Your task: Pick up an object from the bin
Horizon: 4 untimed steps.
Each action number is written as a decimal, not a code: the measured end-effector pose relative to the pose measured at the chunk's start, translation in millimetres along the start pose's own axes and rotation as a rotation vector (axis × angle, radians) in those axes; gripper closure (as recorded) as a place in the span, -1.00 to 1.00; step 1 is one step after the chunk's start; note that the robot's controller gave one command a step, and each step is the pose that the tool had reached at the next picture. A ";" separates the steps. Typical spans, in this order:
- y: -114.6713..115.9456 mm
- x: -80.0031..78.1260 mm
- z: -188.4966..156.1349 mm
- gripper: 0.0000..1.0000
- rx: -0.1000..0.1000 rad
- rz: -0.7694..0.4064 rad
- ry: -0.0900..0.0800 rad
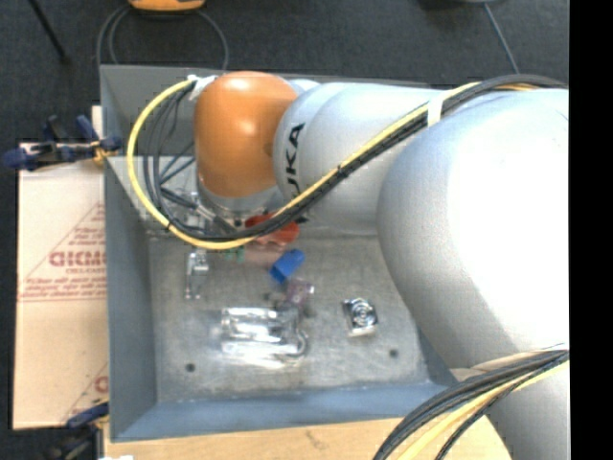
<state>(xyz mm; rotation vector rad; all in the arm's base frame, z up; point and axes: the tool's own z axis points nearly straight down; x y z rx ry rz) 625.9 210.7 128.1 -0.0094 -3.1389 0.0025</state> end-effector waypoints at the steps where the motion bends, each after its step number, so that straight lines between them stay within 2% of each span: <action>1: -65.1 -28.3 18.0 -1.00 0.001 -0.004 -0.007; 2: -133.4 -10.5 13.7 -1.00 0.002 -0.055 -0.005; 3: -170.0 47.8 52.1 -1.00 -0.007 -0.093 -0.025; 4: -205.5 42.6 21.0 -1.00 -0.002 0.004 -0.010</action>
Offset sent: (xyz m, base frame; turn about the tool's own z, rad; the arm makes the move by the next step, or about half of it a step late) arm 0.0252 -0.0590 -0.0178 -0.0104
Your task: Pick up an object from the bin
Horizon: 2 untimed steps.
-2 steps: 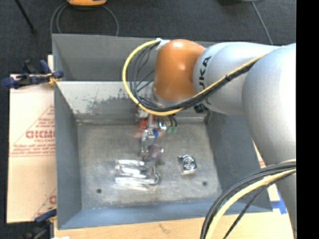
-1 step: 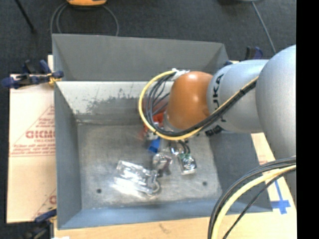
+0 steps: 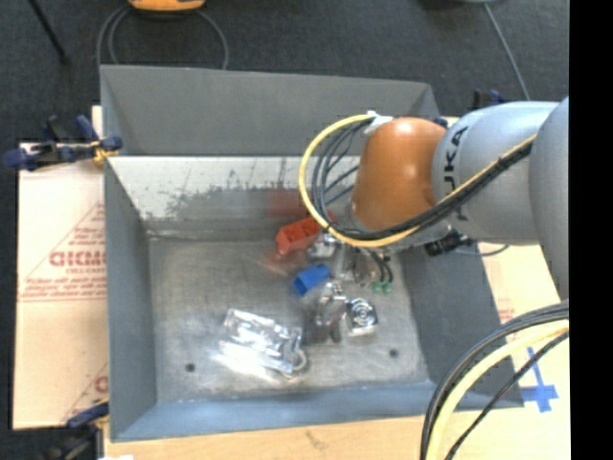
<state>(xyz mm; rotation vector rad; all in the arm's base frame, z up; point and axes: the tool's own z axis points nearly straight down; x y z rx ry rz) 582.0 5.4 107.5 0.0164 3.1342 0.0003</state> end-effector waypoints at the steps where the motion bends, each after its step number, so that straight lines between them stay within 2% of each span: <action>1: 1.1 0.7 1.0 1.00 -0.001 0.001 0.002; 2: 10.8 -3.2 -122.2 1.00 0.001 -0.159 -0.005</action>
Offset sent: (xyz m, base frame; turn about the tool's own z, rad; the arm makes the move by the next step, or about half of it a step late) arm 0.0000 0.0000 0.0000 0.0000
